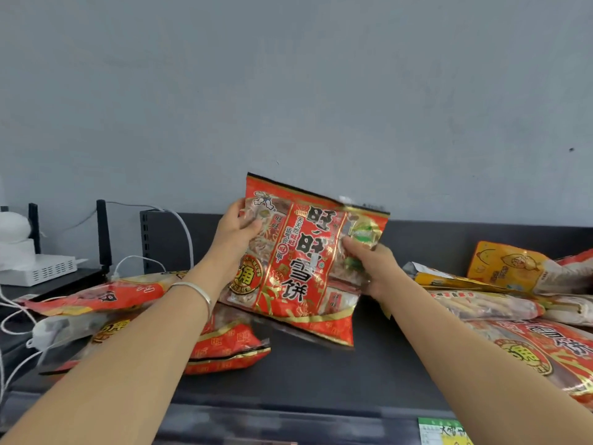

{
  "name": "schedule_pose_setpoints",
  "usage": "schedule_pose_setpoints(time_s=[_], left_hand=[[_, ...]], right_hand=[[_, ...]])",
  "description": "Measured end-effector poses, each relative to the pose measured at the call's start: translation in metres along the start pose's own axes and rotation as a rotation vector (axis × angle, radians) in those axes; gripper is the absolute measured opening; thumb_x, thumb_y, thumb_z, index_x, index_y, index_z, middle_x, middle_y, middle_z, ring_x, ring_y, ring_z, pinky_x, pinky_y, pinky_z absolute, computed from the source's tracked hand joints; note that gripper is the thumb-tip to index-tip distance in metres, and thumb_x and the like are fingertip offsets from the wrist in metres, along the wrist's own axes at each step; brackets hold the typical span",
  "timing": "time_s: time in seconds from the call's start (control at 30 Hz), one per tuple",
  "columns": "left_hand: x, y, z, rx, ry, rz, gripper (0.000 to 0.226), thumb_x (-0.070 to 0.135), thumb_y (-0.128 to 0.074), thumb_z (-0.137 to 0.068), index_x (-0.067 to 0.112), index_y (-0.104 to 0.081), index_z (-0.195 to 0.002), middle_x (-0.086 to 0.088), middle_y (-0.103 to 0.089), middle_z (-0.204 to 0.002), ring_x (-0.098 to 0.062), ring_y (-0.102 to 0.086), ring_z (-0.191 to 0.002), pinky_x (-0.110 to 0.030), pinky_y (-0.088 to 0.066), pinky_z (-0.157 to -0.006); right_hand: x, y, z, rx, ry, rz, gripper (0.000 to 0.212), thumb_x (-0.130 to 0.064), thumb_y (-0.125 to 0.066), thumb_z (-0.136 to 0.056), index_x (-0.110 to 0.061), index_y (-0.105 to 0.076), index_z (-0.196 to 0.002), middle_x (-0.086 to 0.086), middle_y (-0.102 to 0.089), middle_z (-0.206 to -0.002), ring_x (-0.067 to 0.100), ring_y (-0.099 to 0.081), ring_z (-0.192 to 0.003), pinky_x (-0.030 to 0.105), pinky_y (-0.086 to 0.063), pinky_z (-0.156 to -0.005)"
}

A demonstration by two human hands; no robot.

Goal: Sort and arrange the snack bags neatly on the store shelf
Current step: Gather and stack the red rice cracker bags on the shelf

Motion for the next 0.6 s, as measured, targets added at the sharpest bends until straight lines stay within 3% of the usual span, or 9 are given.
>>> schedule_pose_setpoints(time_s=[0.1, 0.17, 0.23, 0.3, 0.37, 0.43, 0.6], left_hand=[[-0.006, -0.008, -0.011, -0.055, -0.013, -0.083, 0.036, 0.006, -0.048, -0.096, 0.017, -0.046, -0.13, 0.004, -0.061, -0.118, -0.007, -0.061, -0.1, -0.023, -0.052, -0.078], [-0.02, -0.012, -0.019, -0.127, 0.069, -0.129, 0.041, 0.015, -0.052, -0.096, 0.022, -0.04, -0.134, 0.002, -0.055, -0.129, -0.015, -0.055, -0.114, -0.039, -0.048, -0.096], [-0.041, -0.011, -0.022, -0.179, 0.209, -0.179, 0.068, 0.04, -0.065, -0.084, 0.031, -0.028, -0.14, 0.002, -0.043, -0.142, -0.022, -0.044, -0.129, -0.055, -0.035, -0.107], [-0.06, -0.006, -0.024, -0.188, 0.294, -0.14, 0.097, 0.064, -0.071, -0.065, 0.038, -0.02, -0.143, 0.004, -0.037, -0.148, -0.023, -0.039, -0.134, -0.056, -0.031, -0.109], [-0.067, -0.005, -0.022, -0.118, 0.318, -0.084, 0.082, 0.061, -0.061, -0.078, 0.033, -0.022, -0.144, 0.004, -0.045, -0.14, -0.022, -0.045, -0.128, -0.052, -0.034, -0.108], [-0.076, -0.001, -0.03, -0.017, 0.336, -0.03, 0.065, 0.051, -0.05, -0.091, 0.026, -0.023, -0.144, 0.0, -0.05, -0.133, -0.023, -0.05, -0.121, -0.048, -0.038, -0.104], [-0.083, 0.005, -0.051, 0.157, 0.329, 0.035, 0.084, 0.053, -0.055, -0.087, 0.031, -0.003, -0.15, -0.008, -0.035, -0.149, -0.033, -0.041, -0.132, -0.058, -0.035, -0.104]], right_hand=[[-0.018, 0.0, -0.008, 0.187, 0.291, 0.137, 0.051, -0.032, -0.079, -0.077, -0.013, -0.052, -0.116, 0.007, -0.069, -0.108, 0.026, -0.07, -0.092, 0.049, -0.056, -0.085], [-0.024, 0.003, -0.012, 0.295, 0.381, 0.288, 0.05, -0.038, -0.076, -0.079, -0.018, -0.048, -0.115, 0.001, -0.064, -0.108, 0.021, -0.065, -0.097, 0.045, -0.054, -0.088], [-0.018, 0.007, -0.017, 0.304, 0.339, 0.372, 0.053, -0.038, -0.073, -0.081, -0.018, -0.044, -0.121, 0.002, -0.062, -0.11, 0.022, -0.062, -0.1, 0.045, -0.052, -0.09], [0.0, 0.008, -0.025, 0.222, 0.174, 0.394, 0.063, -0.043, -0.074, -0.078, -0.015, -0.043, -0.125, 0.006, -0.063, -0.114, 0.026, -0.064, -0.101, 0.049, -0.053, -0.09], [0.015, 0.004, -0.029, 0.157, 0.093, 0.44, 0.058, -0.044, -0.071, -0.08, -0.015, -0.043, -0.122, 0.005, -0.063, -0.112, 0.025, -0.065, -0.099, 0.049, -0.054, -0.09], [0.019, -0.002, -0.031, 0.159, 0.166, 0.49, 0.043, -0.035, -0.067, -0.087, -0.018, -0.043, -0.119, 0.002, -0.062, -0.11, 0.022, -0.063, -0.101, 0.048, -0.053, -0.09], [0.016, -0.015, -0.034, 0.177, 0.31, 0.462, 0.033, -0.025, -0.057, -0.095, -0.02, -0.04, -0.123, -0.005, -0.058, -0.108, 0.017, -0.062, -0.101, 0.041, -0.054, -0.087]])
Point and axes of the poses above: each hand's wrist, its own z-axis away from the middle knuckle, its own y-axis out of the back of the hand, x = y × z, the point moved 2 cm from there along -z, towards the middle knuckle
